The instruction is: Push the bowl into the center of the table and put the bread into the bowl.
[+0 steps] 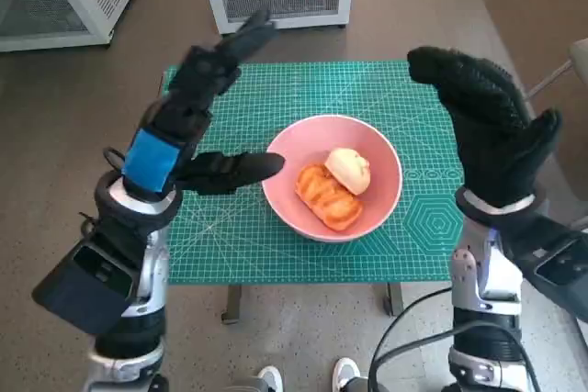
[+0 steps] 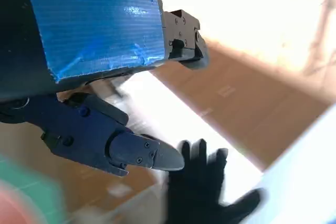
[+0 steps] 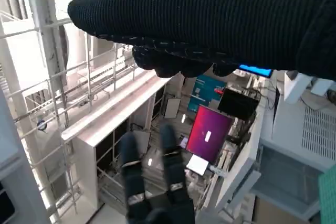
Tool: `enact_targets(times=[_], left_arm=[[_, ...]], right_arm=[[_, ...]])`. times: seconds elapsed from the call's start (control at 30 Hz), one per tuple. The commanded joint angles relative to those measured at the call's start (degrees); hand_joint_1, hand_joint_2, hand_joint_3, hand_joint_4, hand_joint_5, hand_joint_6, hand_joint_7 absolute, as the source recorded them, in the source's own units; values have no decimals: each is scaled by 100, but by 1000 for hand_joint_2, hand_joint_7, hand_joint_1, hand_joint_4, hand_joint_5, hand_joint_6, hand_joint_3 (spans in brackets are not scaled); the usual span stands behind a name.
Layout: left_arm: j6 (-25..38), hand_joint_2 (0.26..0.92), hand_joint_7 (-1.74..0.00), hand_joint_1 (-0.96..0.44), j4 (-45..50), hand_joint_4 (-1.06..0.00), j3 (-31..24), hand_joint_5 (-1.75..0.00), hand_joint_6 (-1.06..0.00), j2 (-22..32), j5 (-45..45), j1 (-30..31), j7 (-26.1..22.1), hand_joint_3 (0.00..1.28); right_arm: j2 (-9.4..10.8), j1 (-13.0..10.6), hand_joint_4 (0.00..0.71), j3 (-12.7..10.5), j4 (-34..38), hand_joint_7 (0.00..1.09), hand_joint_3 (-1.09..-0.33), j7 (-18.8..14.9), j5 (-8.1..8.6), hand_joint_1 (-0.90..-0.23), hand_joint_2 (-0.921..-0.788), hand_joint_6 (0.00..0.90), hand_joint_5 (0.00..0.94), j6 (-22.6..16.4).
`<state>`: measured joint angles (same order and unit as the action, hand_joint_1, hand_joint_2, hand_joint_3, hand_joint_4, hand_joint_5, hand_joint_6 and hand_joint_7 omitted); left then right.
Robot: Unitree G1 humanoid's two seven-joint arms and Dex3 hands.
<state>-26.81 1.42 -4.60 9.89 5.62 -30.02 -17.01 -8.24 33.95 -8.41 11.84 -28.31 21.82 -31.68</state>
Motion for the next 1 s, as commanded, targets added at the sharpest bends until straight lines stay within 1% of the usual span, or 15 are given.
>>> enact_targets(times=[0.03,0.17,0.3,0.5,0.77,1.0], left_arm=[[-281,921,-659,-645,-321,-248,-166,-59,-40,-124,257,153,139,339],[-285,921,-549,-664,-348,-266,-195,-38,-112,-159,418,213,150,342],[-227,921,-515,-668,-317,-267,-178,-27,-144,-134,517,239,98,343],[-225,921,-500,-668,-356,-253,-201,-14,-153,-41,525,203,57,342],[-266,921,-482,-667,-413,-250,-214,-10,-148,14,582,135,-19,342],[-263,921,-470,-644,-433,-248,-190,-7,-141,19,513,72,15,344]], right_arm=[[34,72,426,75,-41,626,-485,130,-156,-394,-921,103,0,110],[24,174,412,128,-80,635,-490,166,-223,-398,-921,103,0,165],[18,232,399,175,-100,644,-490,168,-272,-406,-921,99,0,187],[-3,315,379,210,-21,657,-488,118,-258,-418,-921,91,0,169],[-9,383,374,244,36,673,-487,102,-241,-427,-921,81,0,216],[12,414,373,276,-5,683,-489,153,-252,-418,-921,75,0,294]])
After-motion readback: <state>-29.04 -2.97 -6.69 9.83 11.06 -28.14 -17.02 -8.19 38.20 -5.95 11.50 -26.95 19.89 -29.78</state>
